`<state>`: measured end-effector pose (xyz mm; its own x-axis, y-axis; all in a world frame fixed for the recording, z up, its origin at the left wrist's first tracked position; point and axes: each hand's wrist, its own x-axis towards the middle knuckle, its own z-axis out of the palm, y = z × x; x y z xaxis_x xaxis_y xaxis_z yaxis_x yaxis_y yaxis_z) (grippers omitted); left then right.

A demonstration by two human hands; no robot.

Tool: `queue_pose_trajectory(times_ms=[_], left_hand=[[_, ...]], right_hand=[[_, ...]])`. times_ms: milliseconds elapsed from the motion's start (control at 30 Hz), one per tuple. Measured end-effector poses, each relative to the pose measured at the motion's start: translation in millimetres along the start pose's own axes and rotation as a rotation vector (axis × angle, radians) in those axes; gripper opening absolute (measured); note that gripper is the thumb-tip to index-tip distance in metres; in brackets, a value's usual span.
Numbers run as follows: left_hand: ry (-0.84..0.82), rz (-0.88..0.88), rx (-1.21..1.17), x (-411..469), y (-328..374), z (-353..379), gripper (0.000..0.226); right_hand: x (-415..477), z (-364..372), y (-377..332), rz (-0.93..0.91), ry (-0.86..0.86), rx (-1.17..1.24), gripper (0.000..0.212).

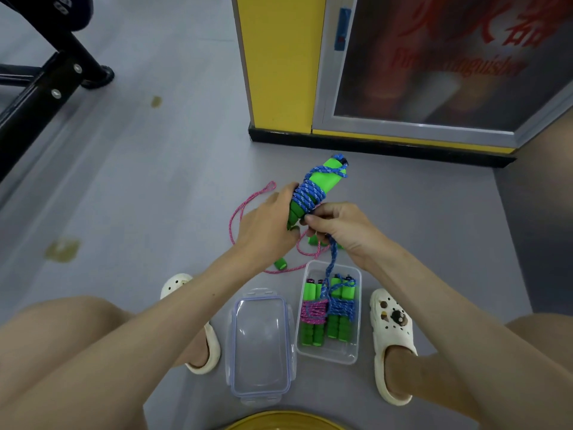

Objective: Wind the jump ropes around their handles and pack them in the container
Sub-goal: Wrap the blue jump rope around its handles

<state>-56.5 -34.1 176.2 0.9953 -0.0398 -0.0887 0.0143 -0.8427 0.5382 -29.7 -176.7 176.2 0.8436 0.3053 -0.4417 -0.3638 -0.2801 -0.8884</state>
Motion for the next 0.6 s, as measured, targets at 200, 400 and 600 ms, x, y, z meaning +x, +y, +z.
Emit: queue_pose_trajectory(times_ms=[200, 400, 600], left_hand=[[-0.307, -0.146, -0.789, 6, 6, -11, 0.074], [-0.320, -0.040, -0.643, 13, -2, -13, 0.081], [-0.095, 0.028, -0.174, 16, -1, -7, 0.089]], right_hand=[[2, -12, -4, -0.006, 0.094, 0.041, 0.017], [-2, -16, -4, 0.011, 0.030, 0.070, 0.015], [-2, -13, -2, 0.044, 0.064, -0.022, 0.018]])
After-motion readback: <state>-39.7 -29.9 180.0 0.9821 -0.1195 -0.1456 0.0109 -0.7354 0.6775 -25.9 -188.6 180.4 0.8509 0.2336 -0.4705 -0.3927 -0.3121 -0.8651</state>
